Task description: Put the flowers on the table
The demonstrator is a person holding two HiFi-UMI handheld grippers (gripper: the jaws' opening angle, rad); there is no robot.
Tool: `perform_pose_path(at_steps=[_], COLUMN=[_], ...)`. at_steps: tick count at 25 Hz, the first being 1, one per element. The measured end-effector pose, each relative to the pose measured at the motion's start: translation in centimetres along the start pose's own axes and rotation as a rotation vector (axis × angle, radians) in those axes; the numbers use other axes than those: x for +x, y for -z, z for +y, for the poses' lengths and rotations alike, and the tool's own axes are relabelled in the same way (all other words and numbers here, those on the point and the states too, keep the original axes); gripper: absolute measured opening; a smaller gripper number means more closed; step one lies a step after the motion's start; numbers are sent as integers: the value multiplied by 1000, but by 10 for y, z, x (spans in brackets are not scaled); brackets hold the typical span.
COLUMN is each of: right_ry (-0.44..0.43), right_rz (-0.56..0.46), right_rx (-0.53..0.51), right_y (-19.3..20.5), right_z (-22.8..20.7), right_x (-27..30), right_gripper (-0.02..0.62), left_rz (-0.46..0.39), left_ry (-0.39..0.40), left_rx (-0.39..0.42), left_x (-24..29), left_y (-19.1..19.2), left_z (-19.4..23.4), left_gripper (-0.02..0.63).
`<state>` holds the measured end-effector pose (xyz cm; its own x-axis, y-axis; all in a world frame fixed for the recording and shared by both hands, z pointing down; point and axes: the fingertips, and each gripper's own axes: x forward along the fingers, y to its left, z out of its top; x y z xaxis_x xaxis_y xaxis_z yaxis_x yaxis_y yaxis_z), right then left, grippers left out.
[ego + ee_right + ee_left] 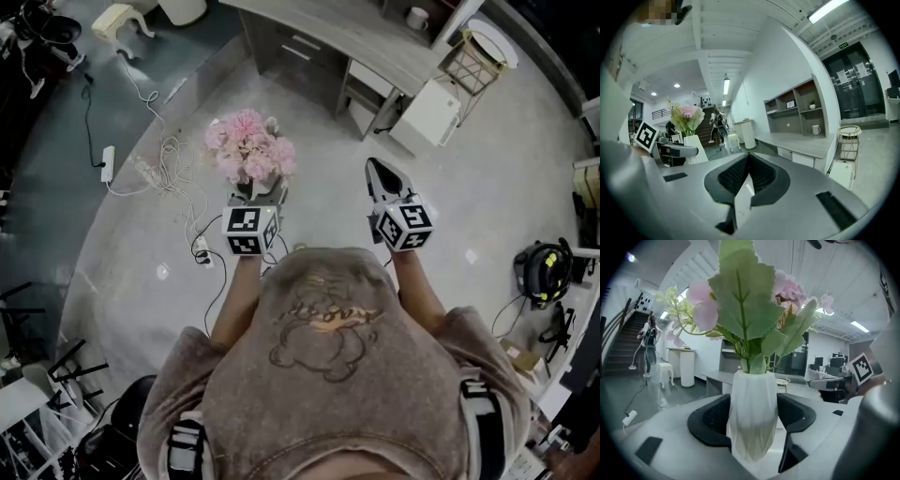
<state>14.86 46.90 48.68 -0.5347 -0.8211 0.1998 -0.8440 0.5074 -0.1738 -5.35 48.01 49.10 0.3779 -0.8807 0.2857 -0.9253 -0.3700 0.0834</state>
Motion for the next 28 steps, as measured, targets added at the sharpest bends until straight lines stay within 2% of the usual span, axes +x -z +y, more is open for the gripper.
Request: perform_pose_path(at_steps=[11, 20, 28], right_ry=[12, -23, -55], right_rz=[13, 7, -2], right_rx=[18, 11, 8], right_y=[-3, -23, -64], right_z=[-1, -37, -70], right_x=[53, 141, 215], right_gripper=[-5, -4, -5], left_rz=[-18, -34, -43], left_ry=[33, 31, 31], left_rx=[12, 7, 0], left_x=[39, 116, 182], left_y=[-15, -39, -82], left_z=[43, 80, 112], left_gripper=[319, 319, 319])
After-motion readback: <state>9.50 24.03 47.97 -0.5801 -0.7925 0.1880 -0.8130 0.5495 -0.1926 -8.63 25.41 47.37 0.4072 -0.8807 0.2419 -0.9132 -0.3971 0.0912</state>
